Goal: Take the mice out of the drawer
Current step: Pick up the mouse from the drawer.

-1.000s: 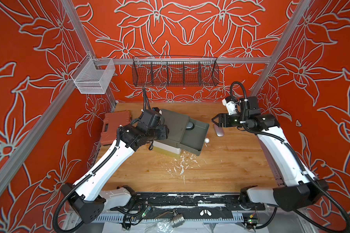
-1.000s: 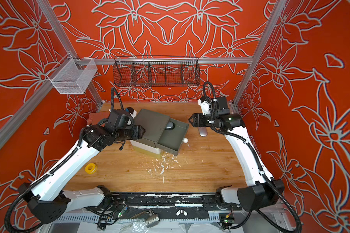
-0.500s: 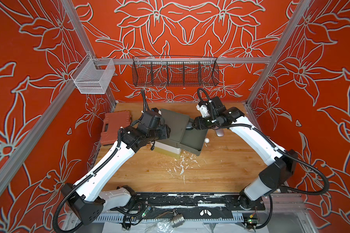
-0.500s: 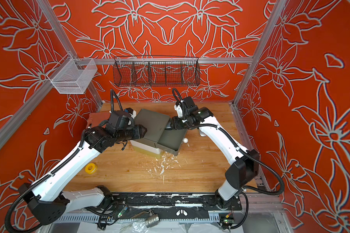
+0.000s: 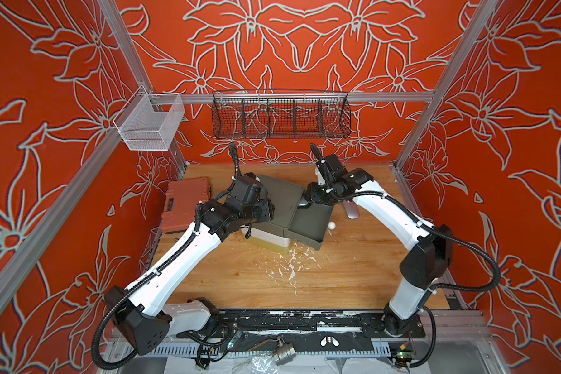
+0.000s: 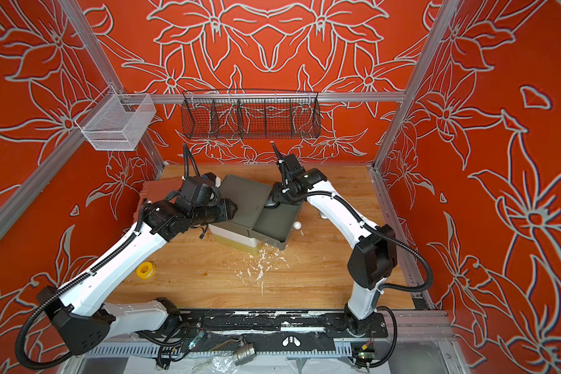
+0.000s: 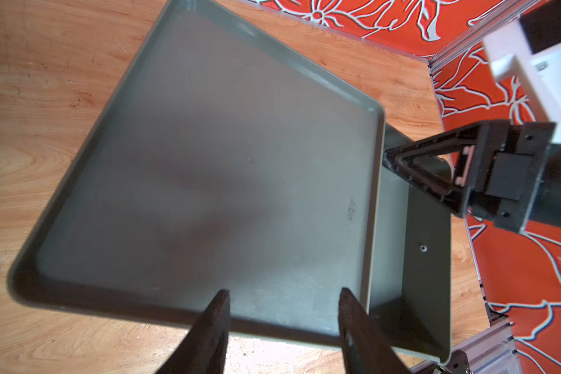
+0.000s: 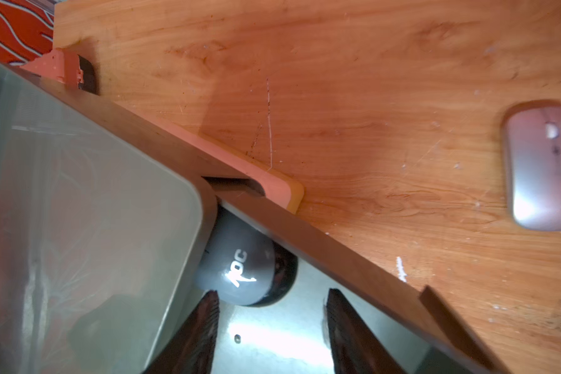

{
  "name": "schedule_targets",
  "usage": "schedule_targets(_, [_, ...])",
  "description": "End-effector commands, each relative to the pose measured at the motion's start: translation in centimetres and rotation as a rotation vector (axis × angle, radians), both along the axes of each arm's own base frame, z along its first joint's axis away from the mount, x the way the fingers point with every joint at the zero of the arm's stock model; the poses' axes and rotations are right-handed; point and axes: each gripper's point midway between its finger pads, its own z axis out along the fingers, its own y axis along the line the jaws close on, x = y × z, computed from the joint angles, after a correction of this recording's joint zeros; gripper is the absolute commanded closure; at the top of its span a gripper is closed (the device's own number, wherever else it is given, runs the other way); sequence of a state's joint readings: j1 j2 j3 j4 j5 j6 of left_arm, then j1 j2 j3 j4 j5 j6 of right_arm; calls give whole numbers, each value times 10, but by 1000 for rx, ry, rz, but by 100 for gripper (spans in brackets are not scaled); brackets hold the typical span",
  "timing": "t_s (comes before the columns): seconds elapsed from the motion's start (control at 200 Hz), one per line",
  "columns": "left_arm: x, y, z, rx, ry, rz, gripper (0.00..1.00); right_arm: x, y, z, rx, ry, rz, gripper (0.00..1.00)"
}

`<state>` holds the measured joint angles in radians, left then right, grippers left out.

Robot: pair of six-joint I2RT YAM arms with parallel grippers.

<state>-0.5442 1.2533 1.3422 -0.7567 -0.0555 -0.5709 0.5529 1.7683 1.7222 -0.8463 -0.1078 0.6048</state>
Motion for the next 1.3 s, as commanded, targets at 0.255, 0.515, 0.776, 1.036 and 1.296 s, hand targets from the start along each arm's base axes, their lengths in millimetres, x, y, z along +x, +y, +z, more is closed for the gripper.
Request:
schedule_targets(0.255, [10,-1,-5,0,1,39,48,16,18,-11,78,31,-88,36])
schedule_targets(0.515, [15,3,-13,34,9,59,48,6,1,-21,-8,35,-115,38])
schedule_targets(0.776, [19,8,-21,64,32,93,48,-18,-29,-22,-112,24,-153,40])
schedule_targets(1.036, [20,12,-24,78,34,115,48,-36,-43,-5,-133,-24,-144,41])
schedule_targets(1.296, [19,13,-22,74,26,117,49,-21,-9,18,-34,-37,-34,41])
